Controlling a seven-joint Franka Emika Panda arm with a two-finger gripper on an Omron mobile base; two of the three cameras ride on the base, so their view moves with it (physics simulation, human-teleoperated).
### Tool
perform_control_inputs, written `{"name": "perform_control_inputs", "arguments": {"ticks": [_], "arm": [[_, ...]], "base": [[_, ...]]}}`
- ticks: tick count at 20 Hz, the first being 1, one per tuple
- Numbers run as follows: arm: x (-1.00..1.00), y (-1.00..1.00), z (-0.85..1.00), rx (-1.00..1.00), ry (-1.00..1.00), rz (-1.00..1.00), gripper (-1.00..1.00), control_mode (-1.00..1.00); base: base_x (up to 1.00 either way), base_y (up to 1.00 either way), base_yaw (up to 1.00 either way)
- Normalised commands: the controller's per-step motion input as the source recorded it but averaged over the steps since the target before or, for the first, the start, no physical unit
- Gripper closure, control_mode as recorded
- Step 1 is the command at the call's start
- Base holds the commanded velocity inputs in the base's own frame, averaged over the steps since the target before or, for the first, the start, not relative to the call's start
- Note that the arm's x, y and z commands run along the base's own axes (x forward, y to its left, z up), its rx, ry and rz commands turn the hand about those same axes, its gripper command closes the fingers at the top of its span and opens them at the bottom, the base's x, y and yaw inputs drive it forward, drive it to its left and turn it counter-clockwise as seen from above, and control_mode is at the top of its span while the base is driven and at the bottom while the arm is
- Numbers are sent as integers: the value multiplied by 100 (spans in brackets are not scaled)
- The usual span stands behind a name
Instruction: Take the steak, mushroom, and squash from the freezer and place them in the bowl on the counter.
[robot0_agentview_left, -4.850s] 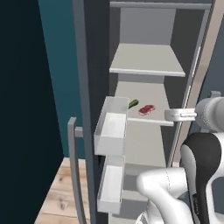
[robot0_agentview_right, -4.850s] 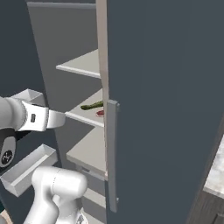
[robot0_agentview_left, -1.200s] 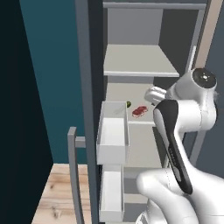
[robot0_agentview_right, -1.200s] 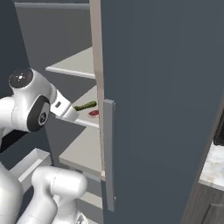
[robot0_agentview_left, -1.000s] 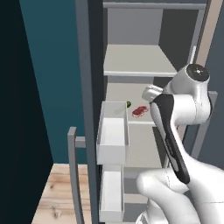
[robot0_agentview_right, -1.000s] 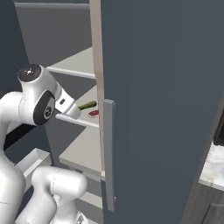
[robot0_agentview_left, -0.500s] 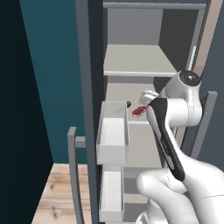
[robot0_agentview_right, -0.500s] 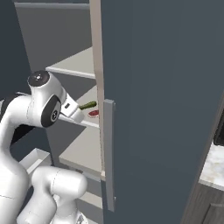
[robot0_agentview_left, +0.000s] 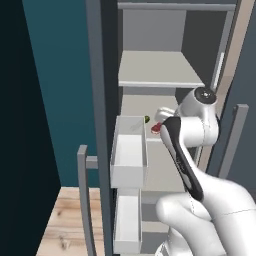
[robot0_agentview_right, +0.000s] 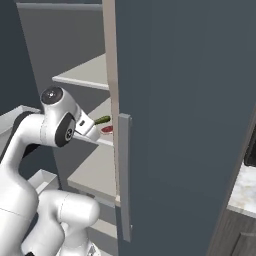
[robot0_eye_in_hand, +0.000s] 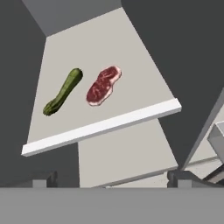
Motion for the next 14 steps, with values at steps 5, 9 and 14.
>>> {"name": "perform_control_inputs", "arguments": {"ticks": [5, 9, 14], "arm": [[33, 0, -10, -2, 2, 0, -100, -100], [33, 0, -7, -3, 1, 0, -100, -100], [22, 0, -29, -2, 0, 0, -100, -100]], "base": [[0, 0, 0], [0, 0, 0], [0, 0, 0]]}}
